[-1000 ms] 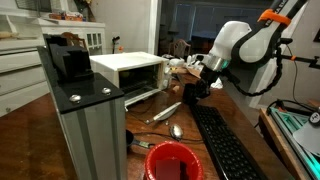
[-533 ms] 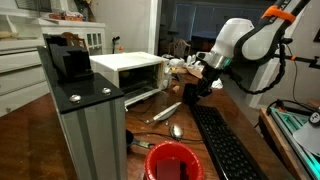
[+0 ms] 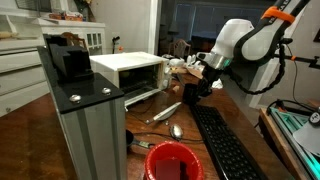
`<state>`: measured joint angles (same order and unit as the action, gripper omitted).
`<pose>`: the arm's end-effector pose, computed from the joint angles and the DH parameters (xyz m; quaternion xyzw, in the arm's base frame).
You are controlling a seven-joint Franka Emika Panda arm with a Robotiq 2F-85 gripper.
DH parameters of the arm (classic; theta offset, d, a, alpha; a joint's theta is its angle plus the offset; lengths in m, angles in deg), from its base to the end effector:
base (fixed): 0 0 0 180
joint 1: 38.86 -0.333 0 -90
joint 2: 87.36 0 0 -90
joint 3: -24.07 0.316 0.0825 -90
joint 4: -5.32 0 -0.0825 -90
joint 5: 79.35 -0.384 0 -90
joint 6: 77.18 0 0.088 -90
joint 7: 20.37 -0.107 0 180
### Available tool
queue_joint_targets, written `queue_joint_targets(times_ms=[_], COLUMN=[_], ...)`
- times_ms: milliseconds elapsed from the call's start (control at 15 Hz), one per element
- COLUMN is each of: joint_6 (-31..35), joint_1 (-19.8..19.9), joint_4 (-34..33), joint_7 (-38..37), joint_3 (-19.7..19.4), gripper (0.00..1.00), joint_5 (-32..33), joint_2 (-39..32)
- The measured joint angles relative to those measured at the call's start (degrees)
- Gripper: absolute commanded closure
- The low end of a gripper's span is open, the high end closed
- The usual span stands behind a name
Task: Press the buttons of the keyboard on the top right
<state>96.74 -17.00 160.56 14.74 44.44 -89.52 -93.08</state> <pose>0.4257 -0.0213 0.2204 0.9723 0.2005 0.1197 0.0010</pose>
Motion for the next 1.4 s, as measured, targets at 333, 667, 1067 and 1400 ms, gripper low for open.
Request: queue_joint_targets(times_ms=[333, 667, 1067, 1400], joint_6=[0.0, 0.0, 0.13, 0.46], joint_1=[0.01, 0.09, 0.14, 0.15], joint_4=[0.0, -0.03, -0.37, -0.94], joint_7=[0.0, 0.01, 0.34, 1.09], joint_3=[0.0, -0.22, -0.64, -0.65], gripper=[1.0, 1.0, 1.0, 1.0], joint_5=[-0.01, 0.0, 0.0, 0.0], joint_2=[-0.52, -1.66, -3.28, -4.62])
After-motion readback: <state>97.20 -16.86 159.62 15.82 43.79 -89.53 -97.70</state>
